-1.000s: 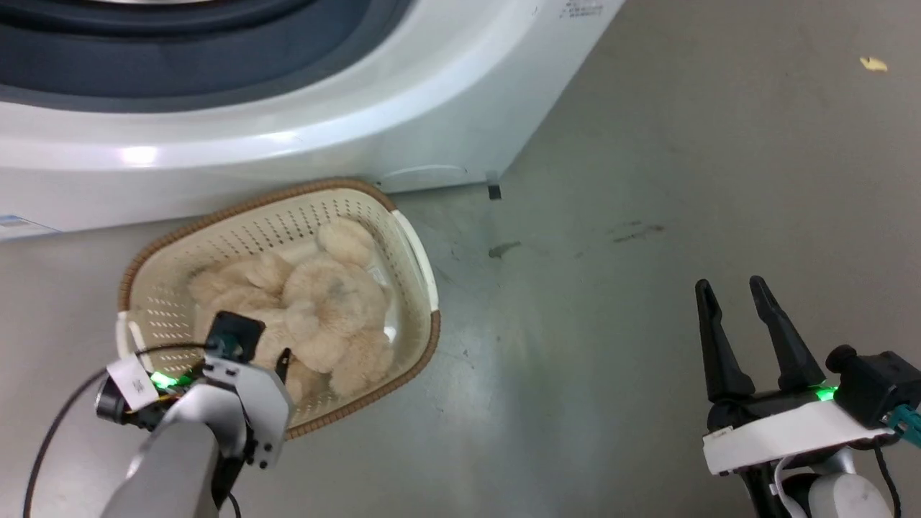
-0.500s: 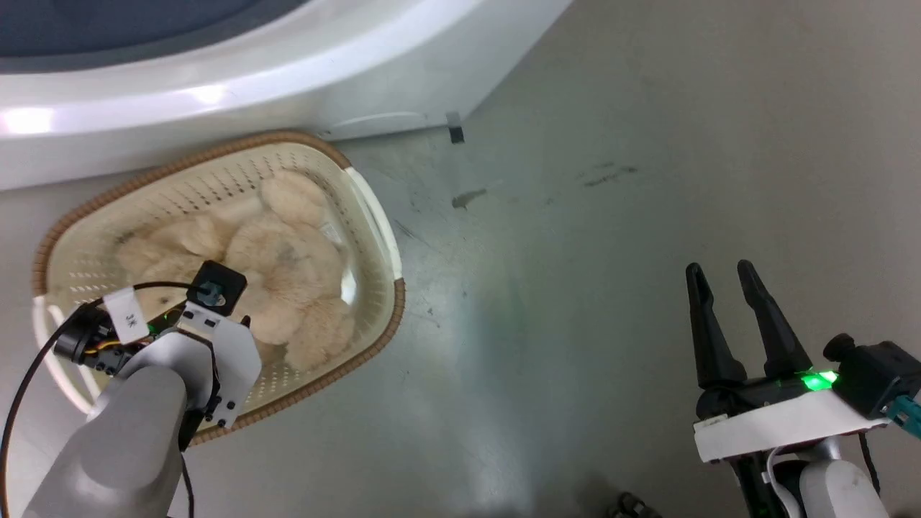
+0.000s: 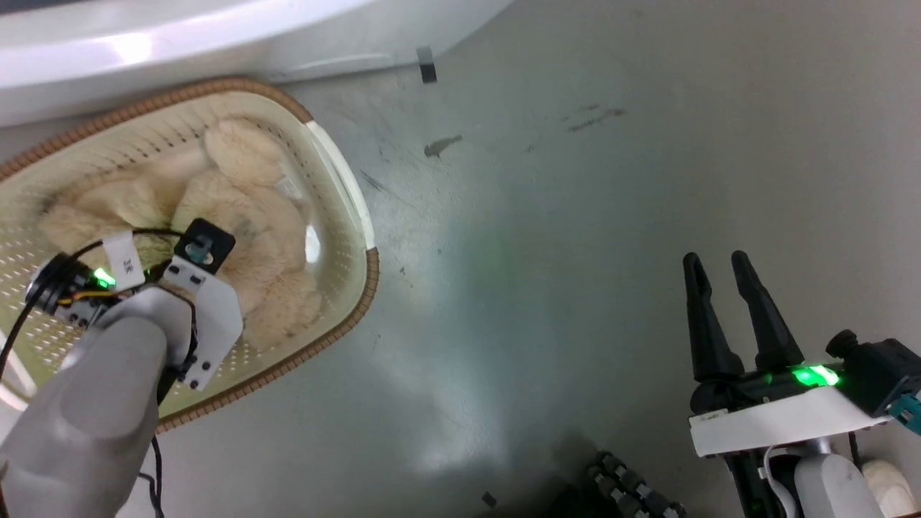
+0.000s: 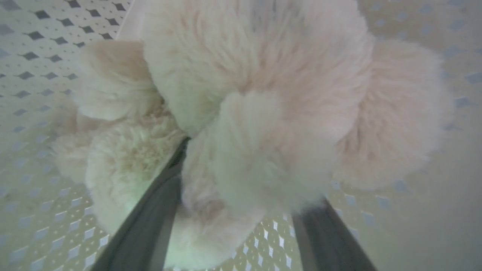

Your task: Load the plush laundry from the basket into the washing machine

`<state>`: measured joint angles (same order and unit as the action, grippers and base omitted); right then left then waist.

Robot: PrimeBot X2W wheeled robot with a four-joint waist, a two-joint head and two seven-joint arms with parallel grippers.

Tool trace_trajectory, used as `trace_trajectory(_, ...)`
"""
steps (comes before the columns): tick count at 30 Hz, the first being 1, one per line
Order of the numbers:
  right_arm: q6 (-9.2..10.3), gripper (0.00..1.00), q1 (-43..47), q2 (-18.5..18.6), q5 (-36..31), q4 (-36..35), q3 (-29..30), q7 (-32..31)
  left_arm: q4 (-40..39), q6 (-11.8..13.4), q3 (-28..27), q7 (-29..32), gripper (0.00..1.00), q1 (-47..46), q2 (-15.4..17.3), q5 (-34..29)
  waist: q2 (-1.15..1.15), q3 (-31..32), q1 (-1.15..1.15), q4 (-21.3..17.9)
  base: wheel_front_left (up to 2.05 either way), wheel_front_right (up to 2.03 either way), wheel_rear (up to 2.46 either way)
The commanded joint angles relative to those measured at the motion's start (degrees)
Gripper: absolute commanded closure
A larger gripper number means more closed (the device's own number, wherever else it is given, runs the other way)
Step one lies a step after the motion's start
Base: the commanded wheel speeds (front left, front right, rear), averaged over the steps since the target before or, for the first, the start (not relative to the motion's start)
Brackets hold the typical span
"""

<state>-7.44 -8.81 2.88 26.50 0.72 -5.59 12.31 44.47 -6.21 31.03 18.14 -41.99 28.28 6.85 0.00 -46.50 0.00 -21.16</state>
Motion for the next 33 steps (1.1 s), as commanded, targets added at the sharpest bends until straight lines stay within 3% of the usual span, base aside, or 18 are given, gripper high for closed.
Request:
trace_trajectory(1,-0.04,0.00,-1.15,-0.01,3.36,-0.19,-0.07,0.76,1.51,-0.31,1.72,0.69,0.00,-2.64,0.68,1.25,0.00,-2.17,0.00,-0.65,0.00,0.00,0.00)
trace_trajectory(12,-0.04,0.00,-1.09,-0.01,7.41,-0.20,1.30,1.95,8.10,-0.90,5.26,2.58,0.00,-8.12,2.25,5.52,0.00,-7.13,0.00,-2.52,0.00,0.00,0.00)
trace_trajectory(13,-0.04,0.00,-1.21,-0.01,7.69,-0.15,1.42,2.07,8.86,-0.96,5.51,2.61,0.64,-8.52,2.38,5.89,0.00,-7.54,0.00,-2.76,0.00,0.00,0.00)
trace_trajectory(14,-0.04,0.00,-1.36,-0.01,7.94,-0.07,1.47,2.19,9.48,-1.02,5.91,2.42,1.00,-8.88,2.50,6.24,0.00,-7.90,0.00,-3.02,0.00,0.00,0.00)
trace_trajectory(24,-0.05,0.00,-3.66,-0.01,7.32,0.87,0.33,2.69,14.13,0.72,6.02,-3.84,1.00,-8.55,3.70,8.80,0.00,-5.88,0.00,-5.61,0.00,0.00,0.00)
trace_trajectory(33,-0.05,0.00,-0.06,-0.01,0.99,2.35,4.55,2.69,17.53,3.79,3.20,-17.79,1.00,-1.25,-4.76,14.14,0.00,10.76,0.00,-0.28,0.00,0.00,0.00)
